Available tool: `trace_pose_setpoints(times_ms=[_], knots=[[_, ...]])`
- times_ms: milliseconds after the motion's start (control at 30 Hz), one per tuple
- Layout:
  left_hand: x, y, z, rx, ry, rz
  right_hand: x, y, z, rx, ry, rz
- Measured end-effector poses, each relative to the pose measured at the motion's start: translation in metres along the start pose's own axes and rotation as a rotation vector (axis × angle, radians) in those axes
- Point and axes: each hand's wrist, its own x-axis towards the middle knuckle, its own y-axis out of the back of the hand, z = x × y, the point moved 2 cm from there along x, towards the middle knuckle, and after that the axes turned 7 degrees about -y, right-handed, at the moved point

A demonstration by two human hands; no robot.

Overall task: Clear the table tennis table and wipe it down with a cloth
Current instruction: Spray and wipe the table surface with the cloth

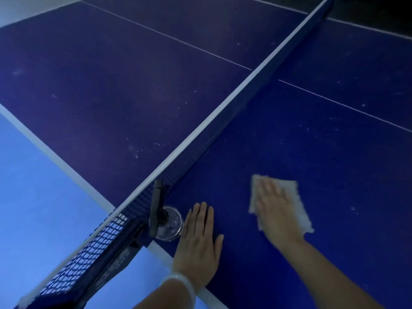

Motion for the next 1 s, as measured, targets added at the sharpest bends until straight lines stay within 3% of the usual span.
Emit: trace_pose_setpoints(times_ms=[67,133,200,333,433,533,600,667,867,933,1000], knots=[[0.0,0.001,0.001,0.002,0.009,-0.008,0.007,-0.002,0.027,0.057,-0.326,0.036],[0.001,0.001,0.0,0.005,0.015,-0.013,-0.009,-0.004,0.021,0.128,-0.434,-0.025],[0.001,0.001,0.0,0.009,0.017,-0.013,-0.028,-0.01,-0.005,0.036,-0.288,-0.037],[0.002,0.001,0.0,0.003,0.022,-0.021,-0.011,-0.009,-0.051,0.136,0.188,-0.023],[0.002,0.004,0.001,0.011,0.027,-0.02,0.043,-0.002,-0.035,0.066,0.238,-0.073],[0.0,0.006,0.002,0.008,0.031,-0.006,0.062,0.008,0.019,0.192,-0.335,0.138],[0.0,0.005,0.001,0.0,0.034,-0.01,0.039,0.006,0.026,0.267,-0.503,0.08],[0.0,0.004,0.002,-0.008,0.034,-0.017,0.017,-0.008,0.006,0.109,-0.369,0.062],[0.0,0.006,0.003,-0.005,0.044,-0.019,0.046,-0.014,-0.088,-0.081,0.416,-0.038],[0.001,0.004,0.002,-0.019,0.038,-0.016,0.087,-0.009,-0.083,-0.162,0.495,-0.066],[0.0,0.002,0.002,-0.024,0.037,-0.013,0.123,0.0,-0.053,-0.141,0.238,-0.077]])
